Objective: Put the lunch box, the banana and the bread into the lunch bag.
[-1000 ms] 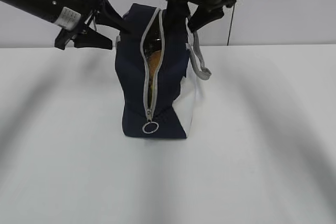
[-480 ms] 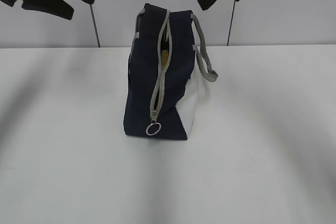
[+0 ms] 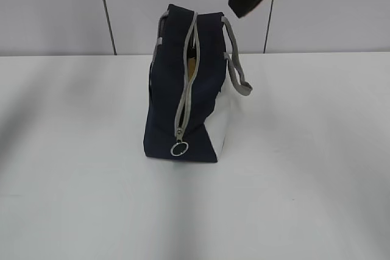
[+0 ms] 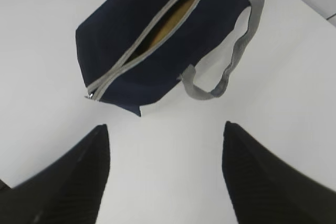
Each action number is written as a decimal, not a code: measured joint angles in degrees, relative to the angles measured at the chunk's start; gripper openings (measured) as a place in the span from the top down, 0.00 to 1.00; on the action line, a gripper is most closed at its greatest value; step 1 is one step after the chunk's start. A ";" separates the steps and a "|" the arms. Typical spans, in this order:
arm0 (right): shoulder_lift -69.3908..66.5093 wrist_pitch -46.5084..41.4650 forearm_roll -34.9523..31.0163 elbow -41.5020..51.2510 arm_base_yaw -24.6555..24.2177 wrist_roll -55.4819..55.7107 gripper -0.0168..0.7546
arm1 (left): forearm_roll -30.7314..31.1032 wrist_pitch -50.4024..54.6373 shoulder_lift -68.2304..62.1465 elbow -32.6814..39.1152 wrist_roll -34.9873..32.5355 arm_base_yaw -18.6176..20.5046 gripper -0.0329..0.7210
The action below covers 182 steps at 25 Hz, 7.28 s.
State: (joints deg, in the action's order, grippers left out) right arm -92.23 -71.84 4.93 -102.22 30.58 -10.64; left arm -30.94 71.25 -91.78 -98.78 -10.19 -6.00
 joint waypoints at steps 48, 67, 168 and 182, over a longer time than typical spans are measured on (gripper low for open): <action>-3.86 107.32 18.07 70.64 0.00 16.76 0.36 | 2.24 -11.67 7.10 24.74 -3.27 0.00 0.48; -13.63 108.34 28.06 64.64 0.00 20.61 0.36 | 3.51 -15.76 1.76 24.84 -3.97 0.00 0.48; -6.44 105.73 67.93 46.42 -5.97 54.69 1.00 | 2.10 -16.95 1.10 24.84 -5.69 0.00 0.53; -5.14 101.20 75.69 40.23 -5.97 64.11 1.00 | -4.18 -17.13 1.10 24.84 -11.97 0.00 0.54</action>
State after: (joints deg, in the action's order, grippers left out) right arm -97.36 29.36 80.62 -61.99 24.61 53.47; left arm -35.12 54.12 -90.69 -73.94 -22.16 -6.00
